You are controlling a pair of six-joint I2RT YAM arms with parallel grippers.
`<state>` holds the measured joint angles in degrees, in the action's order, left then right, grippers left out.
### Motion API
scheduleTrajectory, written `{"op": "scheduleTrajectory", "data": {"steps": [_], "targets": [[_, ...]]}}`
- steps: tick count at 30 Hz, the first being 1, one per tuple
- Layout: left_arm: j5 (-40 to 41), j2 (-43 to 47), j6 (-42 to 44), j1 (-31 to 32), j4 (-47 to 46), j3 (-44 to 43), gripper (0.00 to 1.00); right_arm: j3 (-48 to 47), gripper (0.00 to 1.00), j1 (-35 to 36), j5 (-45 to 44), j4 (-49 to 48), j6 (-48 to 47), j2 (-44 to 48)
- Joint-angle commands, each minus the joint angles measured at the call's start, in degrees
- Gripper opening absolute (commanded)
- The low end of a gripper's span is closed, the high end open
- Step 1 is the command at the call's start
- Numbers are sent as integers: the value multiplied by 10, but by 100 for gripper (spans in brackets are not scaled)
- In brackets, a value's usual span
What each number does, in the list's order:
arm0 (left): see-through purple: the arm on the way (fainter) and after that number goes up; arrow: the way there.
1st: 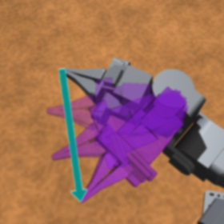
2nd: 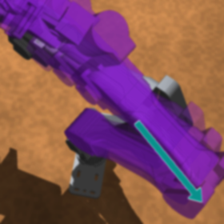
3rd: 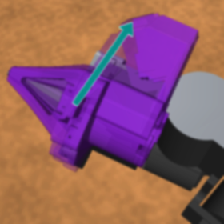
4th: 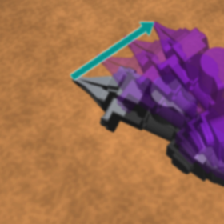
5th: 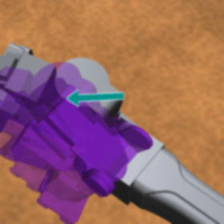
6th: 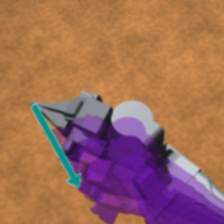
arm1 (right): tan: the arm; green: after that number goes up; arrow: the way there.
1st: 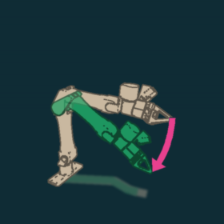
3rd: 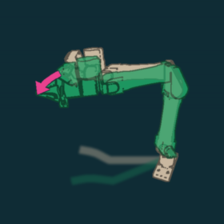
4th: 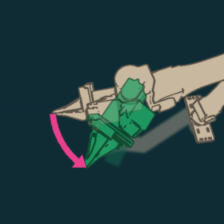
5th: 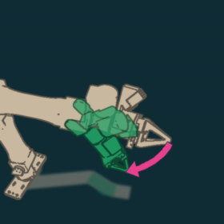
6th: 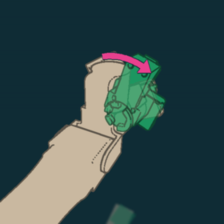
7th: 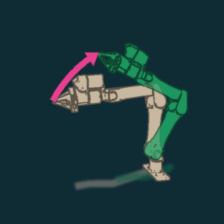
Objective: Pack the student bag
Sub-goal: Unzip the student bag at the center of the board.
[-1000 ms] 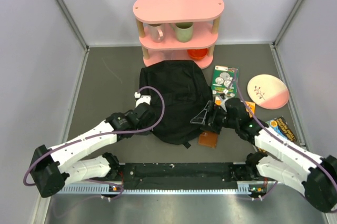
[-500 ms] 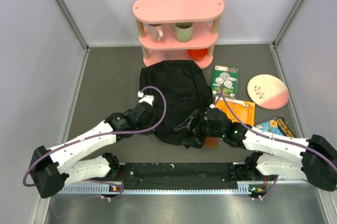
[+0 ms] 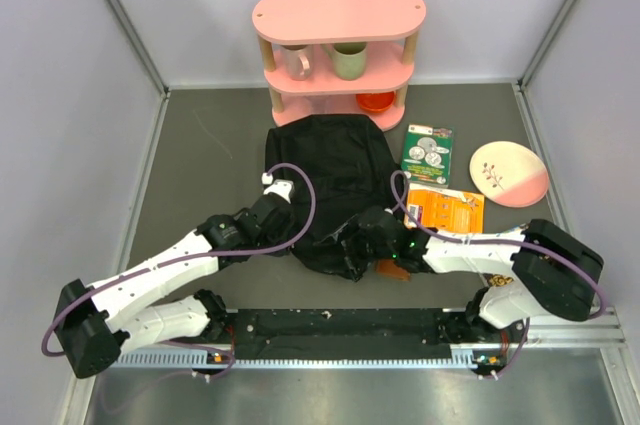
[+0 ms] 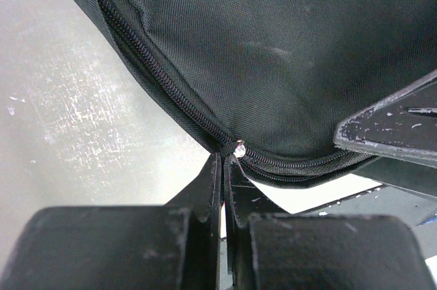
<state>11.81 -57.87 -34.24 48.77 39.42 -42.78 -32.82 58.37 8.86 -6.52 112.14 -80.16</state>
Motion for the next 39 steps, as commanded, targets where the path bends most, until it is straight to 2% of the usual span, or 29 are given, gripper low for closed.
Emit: {"op": "scheduleTrajectory", "data": {"steps": [1,3,4,6,7,13,20,27,30,35,39], "targets": [[1,11,10,-2,-27,-10,0,-39,57,10,-52,-6,37,-11],[1,12,11,-2,-29,-12,0,-30,35,8,-58,-23,42,-25],[3,14,12,-3,-29,-12,0,-27,13,8,-56,-42,43,-30],[14,13,14,-3,-24,-18,0,-22,2,7,-51,-51,40,-39],[18,14,14,-2,-20,-19,0,-21,0,7,-41,-51,36,-42],[43,7,21,-3,-5,-36,0,0,0,7,-41,-53,8,-28],[71,-1,15,-25,29,-46,0,12,0,7,-60,4,-55,24],[81,-13,19,-139,31,-46,0,36,0,6,-58,-7,-90,53],[76,-43,38,-169,4,-61,0,37,0,7,-46,-23,-98,48],[113,-90,67,-198,-5,-120,0,25,0,6,-18,-36,-118,28],[83,-107,94,-221,-20,-149,0,21,0,5,-10,-48,-122,19]]}}
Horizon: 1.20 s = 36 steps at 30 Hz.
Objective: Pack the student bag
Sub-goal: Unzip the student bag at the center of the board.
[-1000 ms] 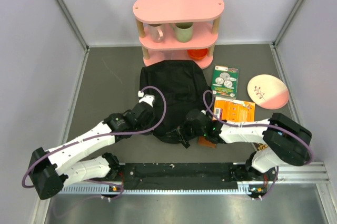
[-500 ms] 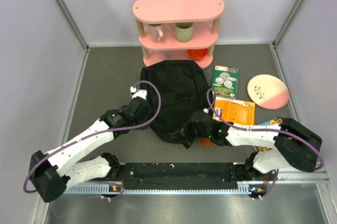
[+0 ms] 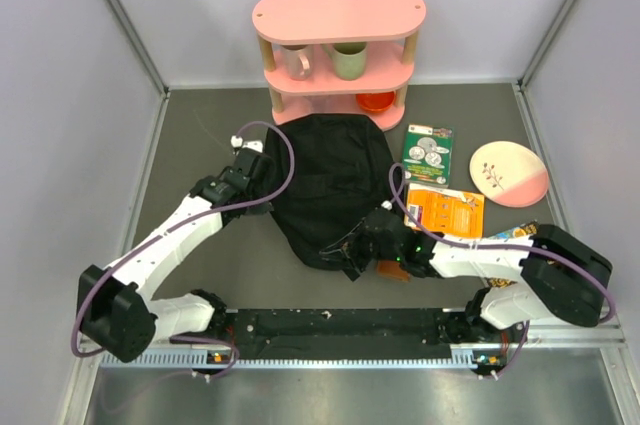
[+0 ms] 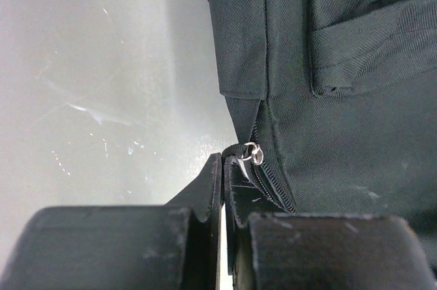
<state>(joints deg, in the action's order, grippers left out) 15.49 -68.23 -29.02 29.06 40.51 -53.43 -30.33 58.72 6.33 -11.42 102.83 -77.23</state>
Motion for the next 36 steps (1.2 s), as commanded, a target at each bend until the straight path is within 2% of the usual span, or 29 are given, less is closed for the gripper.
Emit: {"op": "scheduleTrajectory", "data": {"steps": [1,5,6,7,8,9,12,13,15,17,18,20,21,22,23,26,29,31,36], "targets": [[42,-3,42,-23,-27,-43,0,-10,0,2,15,-10,-32,-13],[33,15,35,-24,-18,-20,0,-53,0,-1,38,-18,-87,-39],[35,26,27,-25,-15,-12,10,-81,0,-1,42,-16,-97,-55],[31,33,26,-28,-11,-11,25,-97,0,-1,45,-19,-124,-68],[26,45,26,-33,-4,-11,44,-116,3,0,60,-8,-137,-80],[25,51,20,-36,4,-18,72,-156,8,1,67,2,-147,-92],[25,85,15,-42,26,-33,94,-221,32,0,100,34,-211,-139],[22,92,16,-44,29,-36,97,-234,39,0,113,44,-245,-148],[14,115,18,-49,40,-45,99,-254,43,0,120,78,-283,-144],[-11,131,22,-49,41,-46,99,-251,55,2,118,79,-348,-109],[-20,135,23,-49,41,-45,99,-248,56,3,109,112,-369,-95],[-47,143,24,-49,40,-42,99,-237,67,3,43,160,-420,-30],[-57,145,25,-49,40,-38,99,-218,68,2,11,206,-431,-1],[-65,148,26,-49,38,-34,99,-206,75,-3,-50,222,-437,24],[-81,153,28,-49,34,-25,99,-171,76,-11,-61,226,-438,75],[-120,161,24,-48,10,-4,99,-115,76,-59,-87,227,-439,145],[-152,159,12,-48,0,5,99,-85,76,-110,-53,236,-432,168],[-189,159,10,-45,-2,9,98,-75,76,-119,-37,243,-423,181],[-191,168,2,-21,-3,17,99,-44,76,-124,-14,248,-397,189]]}}
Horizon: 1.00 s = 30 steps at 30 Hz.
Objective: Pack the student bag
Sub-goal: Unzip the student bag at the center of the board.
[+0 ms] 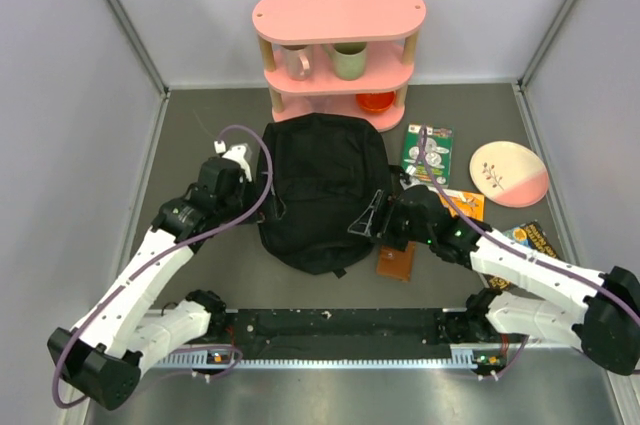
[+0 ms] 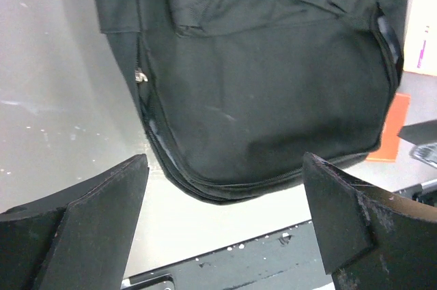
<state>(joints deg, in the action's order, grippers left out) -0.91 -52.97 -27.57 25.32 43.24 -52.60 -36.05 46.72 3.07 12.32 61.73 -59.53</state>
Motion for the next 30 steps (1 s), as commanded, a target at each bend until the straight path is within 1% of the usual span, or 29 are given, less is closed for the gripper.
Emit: {"op": "scheduleTrajectory", "data": {"steps": [1,3,5,7,8,15,20,22,23,25,26,28,30], "targets": [[-27,17,-17,28,-32,12,99,17,76,-7,25,10,18,6],[-23,18,-26,43,-38,14,99,21,75,-11,32,8,22,-1],[3,13,-34,71,-37,14,99,20,74,-15,33,6,25,-13],[5,6,-38,90,-37,16,99,20,73,-15,32,-5,25,-22],[4,3,-42,95,-37,20,99,20,73,-16,33,-8,26,-27],[4,-15,-46,119,-49,19,99,19,61,-29,46,-50,29,-60],[4,-20,-49,126,-56,22,98,16,56,-44,68,-80,31,-88],[4,-20,-51,128,-57,25,98,15,52,-50,79,-95,34,-102],[4,-21,-51,129,-58,26,98,15,45,-51,82,-100,37,-105],[0,-21,-51,129,-60,30,98,17,39,-51,93,-114,37,-114],[-1,-21,-51,130,-61,30,98,18,34,-51,97,-119,39,-115],[-2,-23,-51,129,-62,34,98,19,31,-51,103,-126,41,-121],[-6,-24,-50,130,-63,36,98,19,21,-51,104,-136,41,-124]]}}
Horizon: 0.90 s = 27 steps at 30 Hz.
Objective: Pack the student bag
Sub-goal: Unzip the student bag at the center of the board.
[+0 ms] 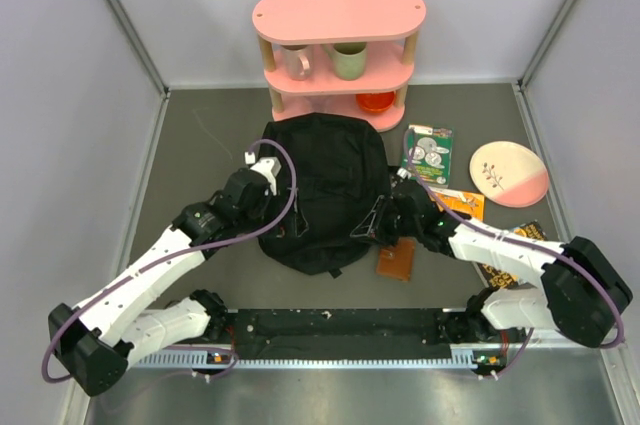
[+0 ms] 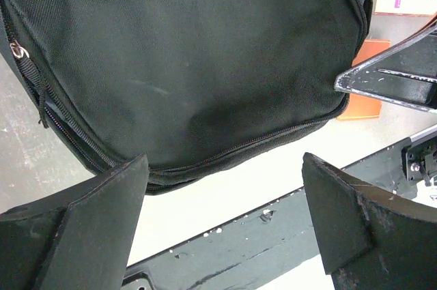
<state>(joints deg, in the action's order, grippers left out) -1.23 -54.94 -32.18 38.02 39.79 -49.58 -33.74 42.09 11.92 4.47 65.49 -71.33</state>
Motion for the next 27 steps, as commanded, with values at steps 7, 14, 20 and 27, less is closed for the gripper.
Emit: {"op": "scheduleTrajectory", "data": {"steps": [7,14,20,27], "targets": [[-33,3,15,7,-43,2,99,-5,0,-5,12,-61,-4,14],[-17,15,77,61,-76,-13,99,-25,0,-6,3,-53,-2,65],[-20,-9,156,103,-122,-14,99,-45,0,-5,-44,-55,-29,105],[-3,-69,194,124,-135,-39,99,-75,0,-6,-32,-46,-48,110]]}}
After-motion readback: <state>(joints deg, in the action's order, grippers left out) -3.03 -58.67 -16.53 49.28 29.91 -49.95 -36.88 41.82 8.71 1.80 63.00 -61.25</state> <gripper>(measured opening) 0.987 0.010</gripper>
